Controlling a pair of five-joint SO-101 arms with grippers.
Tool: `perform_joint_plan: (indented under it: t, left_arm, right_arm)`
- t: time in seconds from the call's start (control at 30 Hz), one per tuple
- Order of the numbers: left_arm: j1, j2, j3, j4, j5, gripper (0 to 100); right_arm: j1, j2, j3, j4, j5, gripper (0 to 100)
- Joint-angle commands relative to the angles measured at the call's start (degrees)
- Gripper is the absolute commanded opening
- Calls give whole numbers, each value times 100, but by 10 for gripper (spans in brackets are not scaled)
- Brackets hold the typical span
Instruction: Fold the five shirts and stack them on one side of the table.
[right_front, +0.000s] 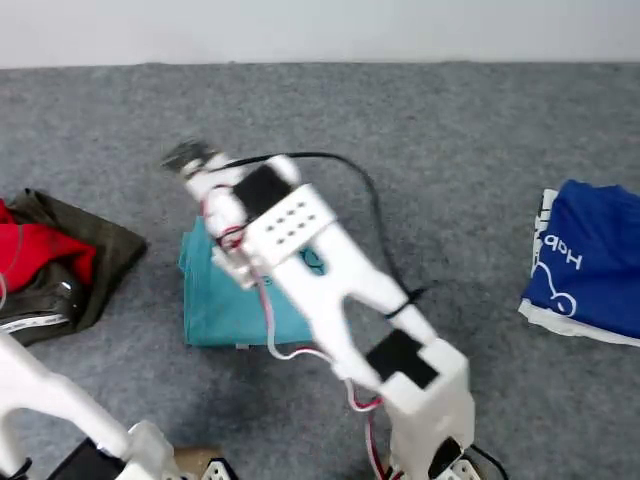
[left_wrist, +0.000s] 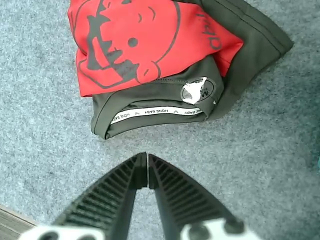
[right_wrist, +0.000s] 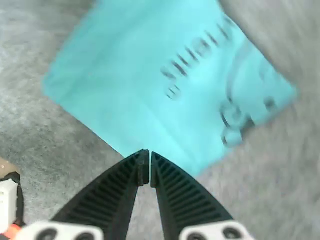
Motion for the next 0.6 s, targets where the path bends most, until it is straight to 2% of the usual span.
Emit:
perform_joint_plan:
  t: [0.0, 0.1, 0.33, 0.4, 0.57]
  left_arm:
    - [-44, -246, -22, 97, 53, 17]
    - [-44, -246, -22, 97, 53, 17]
    - [-44, -246, -22, 88, 53, 17]
    - [-35, -246, -22, 88, 53, 17]
    - [-35, -246, -31, 0, 44, 17]
  right_arm:
    - [382, -796, 571, 242, -703, 14]
    - [611, -1033, 1116, 242, -1468, 82]
    - [602, -1033, 1943, 171, -2866, 344]
    - [505, -796, 1969, 48, -3024, 363]
    - [409, 13, 1952, -593, -3077, 329]
